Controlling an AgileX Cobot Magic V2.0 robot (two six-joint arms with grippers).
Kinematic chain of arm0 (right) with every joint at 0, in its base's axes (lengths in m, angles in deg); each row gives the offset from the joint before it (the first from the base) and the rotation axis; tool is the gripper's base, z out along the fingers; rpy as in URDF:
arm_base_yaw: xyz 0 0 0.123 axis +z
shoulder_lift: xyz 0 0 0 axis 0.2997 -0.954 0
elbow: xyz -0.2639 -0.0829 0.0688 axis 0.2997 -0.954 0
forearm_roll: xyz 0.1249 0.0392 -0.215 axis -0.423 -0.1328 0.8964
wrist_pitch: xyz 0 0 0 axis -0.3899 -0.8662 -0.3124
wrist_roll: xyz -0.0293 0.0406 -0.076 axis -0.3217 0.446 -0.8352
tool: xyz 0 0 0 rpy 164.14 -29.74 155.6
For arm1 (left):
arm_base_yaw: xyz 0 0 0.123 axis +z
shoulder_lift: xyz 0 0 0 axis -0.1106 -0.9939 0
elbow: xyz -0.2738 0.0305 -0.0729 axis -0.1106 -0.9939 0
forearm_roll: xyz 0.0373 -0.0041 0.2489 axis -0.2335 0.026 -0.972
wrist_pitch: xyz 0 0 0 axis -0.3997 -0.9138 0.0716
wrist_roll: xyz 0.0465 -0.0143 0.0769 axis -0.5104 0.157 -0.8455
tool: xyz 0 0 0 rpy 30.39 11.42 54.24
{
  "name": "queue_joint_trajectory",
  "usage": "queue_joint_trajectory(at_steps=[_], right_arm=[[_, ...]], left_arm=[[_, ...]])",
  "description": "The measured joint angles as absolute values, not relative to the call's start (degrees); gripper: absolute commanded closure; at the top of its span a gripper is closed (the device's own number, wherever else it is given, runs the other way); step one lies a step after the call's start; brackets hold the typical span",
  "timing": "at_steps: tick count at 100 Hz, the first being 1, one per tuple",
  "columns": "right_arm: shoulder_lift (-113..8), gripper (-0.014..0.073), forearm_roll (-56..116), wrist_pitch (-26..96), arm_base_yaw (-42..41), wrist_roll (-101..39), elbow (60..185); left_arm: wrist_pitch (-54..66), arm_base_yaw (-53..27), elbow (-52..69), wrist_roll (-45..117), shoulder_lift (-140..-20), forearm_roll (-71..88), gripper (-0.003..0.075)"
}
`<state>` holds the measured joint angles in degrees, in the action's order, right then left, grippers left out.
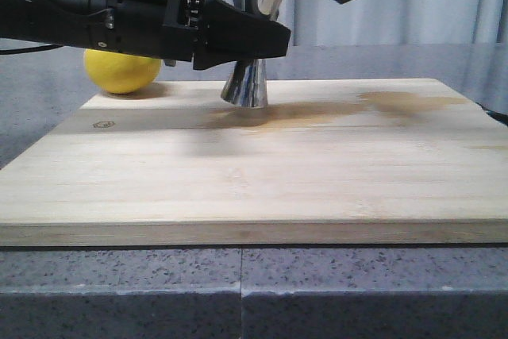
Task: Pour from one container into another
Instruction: 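Tilt the beaker with the right gripper, pouring liquid into the jigger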
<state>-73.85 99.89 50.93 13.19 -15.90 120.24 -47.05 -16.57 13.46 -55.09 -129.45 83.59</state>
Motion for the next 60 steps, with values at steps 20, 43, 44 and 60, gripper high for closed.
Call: queue_joint_trajectory(at_steps=[20,43,44,60], right_arm=[[-73.85,0.0347,102.23,51.14,13.19,-15.9,120.24],[-73.85,0.0347,104.08,51.17,13.19,-15.9,120.24],[-73.85,0.0347,104.09,51.17,13.19,-15.9,120.24],[-73.85,0.0347,105.76,51.39,13.19,-15.9,120.24]], left_arm=[[-47.05,-16.57,13.46,-55.09,-129.45,83.59,0.0659],[-47.05,-16.57,13.46,-55.09,-129.45,83.59,0.0659],[-47.05,-16.57,13.46,-55.09,-129.45,83.59,0.0659],[-47.05,-16.57,13.46,-55.09,-129.45,83.48,0.0659]])
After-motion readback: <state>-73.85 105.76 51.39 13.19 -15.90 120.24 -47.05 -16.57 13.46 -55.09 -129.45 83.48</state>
